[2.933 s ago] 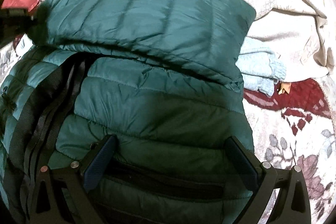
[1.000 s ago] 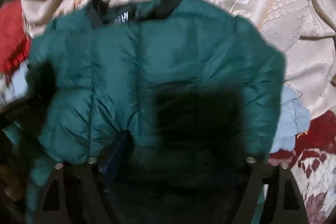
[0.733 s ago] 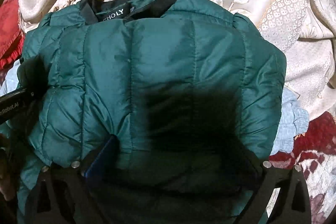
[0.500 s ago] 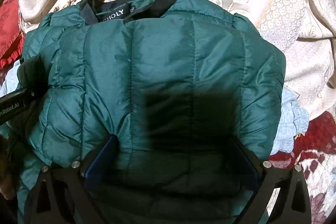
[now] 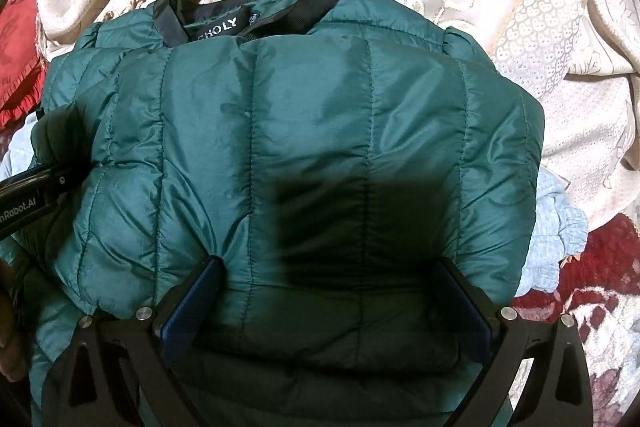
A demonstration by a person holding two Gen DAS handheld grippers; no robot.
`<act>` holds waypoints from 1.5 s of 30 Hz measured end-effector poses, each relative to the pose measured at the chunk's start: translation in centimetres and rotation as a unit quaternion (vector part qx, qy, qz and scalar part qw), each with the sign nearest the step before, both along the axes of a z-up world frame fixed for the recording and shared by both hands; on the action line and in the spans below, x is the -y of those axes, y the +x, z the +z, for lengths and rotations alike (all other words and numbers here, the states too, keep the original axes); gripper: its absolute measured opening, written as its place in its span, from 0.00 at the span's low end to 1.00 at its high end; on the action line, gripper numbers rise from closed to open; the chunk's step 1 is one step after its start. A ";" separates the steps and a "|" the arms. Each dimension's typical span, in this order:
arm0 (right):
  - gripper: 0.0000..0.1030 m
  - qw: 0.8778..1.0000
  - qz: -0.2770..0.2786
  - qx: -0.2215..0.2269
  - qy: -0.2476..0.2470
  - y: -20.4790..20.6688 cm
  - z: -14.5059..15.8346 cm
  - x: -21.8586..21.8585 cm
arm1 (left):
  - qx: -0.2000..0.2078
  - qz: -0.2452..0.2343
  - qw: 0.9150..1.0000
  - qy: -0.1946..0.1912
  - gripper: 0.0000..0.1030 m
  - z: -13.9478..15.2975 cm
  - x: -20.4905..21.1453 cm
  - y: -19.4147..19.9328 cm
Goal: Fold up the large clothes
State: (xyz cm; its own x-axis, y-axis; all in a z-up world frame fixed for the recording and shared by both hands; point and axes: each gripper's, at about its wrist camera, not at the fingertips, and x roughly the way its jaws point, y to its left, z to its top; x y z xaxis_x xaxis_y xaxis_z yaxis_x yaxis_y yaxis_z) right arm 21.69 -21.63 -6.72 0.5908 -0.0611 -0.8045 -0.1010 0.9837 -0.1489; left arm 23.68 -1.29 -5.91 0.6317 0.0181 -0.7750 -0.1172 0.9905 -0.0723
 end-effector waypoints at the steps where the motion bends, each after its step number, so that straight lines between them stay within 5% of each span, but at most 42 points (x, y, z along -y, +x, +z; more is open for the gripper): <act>1: 1.00 1.000 0.000 0.000 0.000 0.0 0.0 0.0 | 0.000 0.000 1.000 0.001 0.71 0.0 0.0 0.0; 5: 1.00 1.000 0.006 -0.003 0.007 0.1 0.2 0.0 | -0.005 -0.004 1.000 -0.007 0.71 0.5 0.3 -0.2; 11: 1.00 0.999 -0.022 0.027 0.019 -2.4 4.3 2.8 | 0.000 -0.016 0.999 -0.040 0.71 1.9 -1.6 -2.0; 14: 1.00 0.998 -0.054 0.019 0.037 -5.6 5.1 5.9 | 0.011 -0.024 1.000 0.002 0.71 3.5 -2.2 -5.5; 26: 1.00 0.983 -0.046 -0.100 0.145 -15.6 -0.2 13.6 | -0.053 -0.037 0.996 0.063 0.71 4.6 -12.4 -16.3; 31: 1.00 0.981 -0.005 -0.074 0.182 -17.3 -0.2 14.9 | -0.080 -0.056 0.995 0.015 0.71 1.2 -15.2 -20.1; 36: 1.00 0.974 0.031 -0.063 0.216 -21.0 -0.2 15.9 | -0.063 -0.041 0.993 -0.087 0.74 -1.4 -16.3 -22.3; 38: 1.00 0.970 0.052 -0.060 0.231 -23.0 -0.2 15.9 | -0.051 -0.038 0.994 -0.090 0.76 -1.2 -16.1 -22.9; 43: 1.00 0.933 0.124 -0.067 0.332 -25.7 -0.4 15.9 | -0.043 -0.047 0.991 -0.122 0.80 -1.0 -16.2 -23.4; 45: 1.00 0.927 0.125 -0.064 0.349 -25.5 -0.7 15.9 | -0.041 -0.047 0.987 -0.150 0.80 -1.0 -16.9 -23.5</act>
